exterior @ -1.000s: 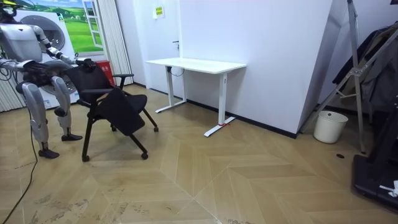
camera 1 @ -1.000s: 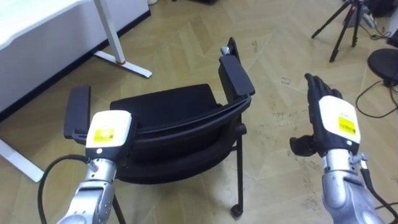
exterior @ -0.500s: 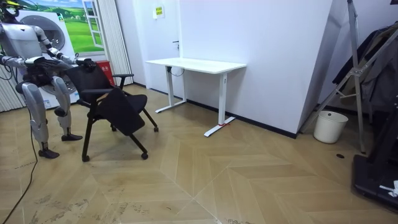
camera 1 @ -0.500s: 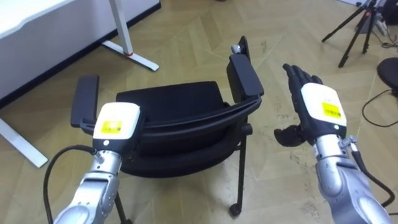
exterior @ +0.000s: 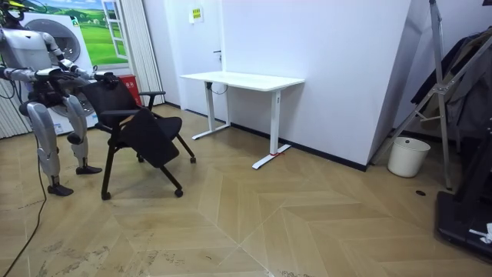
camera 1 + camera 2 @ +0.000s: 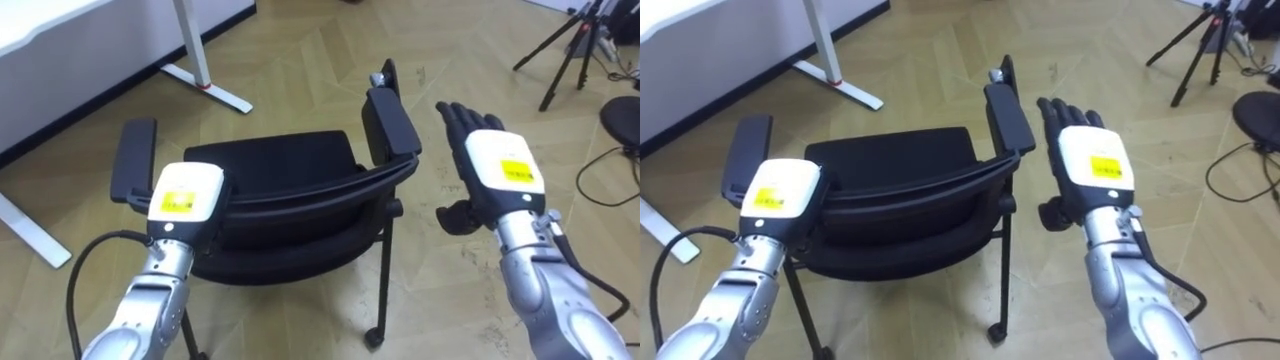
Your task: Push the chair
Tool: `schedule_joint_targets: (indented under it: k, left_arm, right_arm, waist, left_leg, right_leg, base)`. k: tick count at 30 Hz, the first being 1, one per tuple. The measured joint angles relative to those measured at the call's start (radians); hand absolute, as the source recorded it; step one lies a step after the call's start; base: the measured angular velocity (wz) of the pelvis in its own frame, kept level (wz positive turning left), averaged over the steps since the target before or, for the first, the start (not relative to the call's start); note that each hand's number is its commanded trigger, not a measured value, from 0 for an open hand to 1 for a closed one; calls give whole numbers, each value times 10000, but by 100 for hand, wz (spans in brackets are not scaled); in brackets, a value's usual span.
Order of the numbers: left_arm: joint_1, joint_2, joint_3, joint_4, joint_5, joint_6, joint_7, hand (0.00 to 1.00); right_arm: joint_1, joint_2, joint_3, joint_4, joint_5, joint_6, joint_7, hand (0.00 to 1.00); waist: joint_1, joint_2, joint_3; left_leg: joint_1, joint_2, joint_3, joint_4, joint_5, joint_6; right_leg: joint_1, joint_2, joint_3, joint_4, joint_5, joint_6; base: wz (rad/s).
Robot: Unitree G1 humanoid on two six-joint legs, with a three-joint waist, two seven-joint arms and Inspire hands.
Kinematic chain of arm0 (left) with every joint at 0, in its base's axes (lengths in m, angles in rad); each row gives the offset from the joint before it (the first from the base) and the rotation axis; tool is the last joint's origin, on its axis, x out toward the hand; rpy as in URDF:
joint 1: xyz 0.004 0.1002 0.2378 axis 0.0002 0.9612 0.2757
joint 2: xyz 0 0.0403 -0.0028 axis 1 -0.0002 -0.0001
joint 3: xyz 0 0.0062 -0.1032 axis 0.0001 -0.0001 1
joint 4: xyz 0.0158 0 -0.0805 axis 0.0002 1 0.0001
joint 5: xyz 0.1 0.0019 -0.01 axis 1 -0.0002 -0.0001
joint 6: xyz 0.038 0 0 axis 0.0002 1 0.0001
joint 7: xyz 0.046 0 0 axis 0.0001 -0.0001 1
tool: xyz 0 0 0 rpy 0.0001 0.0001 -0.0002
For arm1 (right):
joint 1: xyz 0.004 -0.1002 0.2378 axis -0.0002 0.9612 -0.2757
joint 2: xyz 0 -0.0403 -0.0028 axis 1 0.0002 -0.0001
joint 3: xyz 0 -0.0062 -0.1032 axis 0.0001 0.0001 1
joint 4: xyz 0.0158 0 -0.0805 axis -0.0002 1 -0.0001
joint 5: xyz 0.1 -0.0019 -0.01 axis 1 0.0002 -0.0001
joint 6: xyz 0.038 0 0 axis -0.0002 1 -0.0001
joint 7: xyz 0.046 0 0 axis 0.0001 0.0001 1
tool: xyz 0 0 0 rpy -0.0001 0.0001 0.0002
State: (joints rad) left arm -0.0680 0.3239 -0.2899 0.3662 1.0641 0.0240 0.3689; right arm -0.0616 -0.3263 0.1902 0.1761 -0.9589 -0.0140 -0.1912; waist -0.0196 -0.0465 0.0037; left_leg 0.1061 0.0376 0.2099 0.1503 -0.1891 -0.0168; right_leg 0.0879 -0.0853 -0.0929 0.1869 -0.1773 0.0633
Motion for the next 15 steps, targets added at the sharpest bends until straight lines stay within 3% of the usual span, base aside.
schedule_joint_targets:
  k: [15]
  left_arm:
    - [-175, 96, -236, 120, 27, -57, 187, 100]
  right_arm:
    - [-290, 38, 1051, -31, -291, -86, 273, 0]
  waist:
    - [60, -64, 38]
  left_leg:
    - [-85, 1, -99, 12, 1, 0]
  right_leg:
    - [-6, 2, -82, -7, 1, -1]
  base:
    - [1]
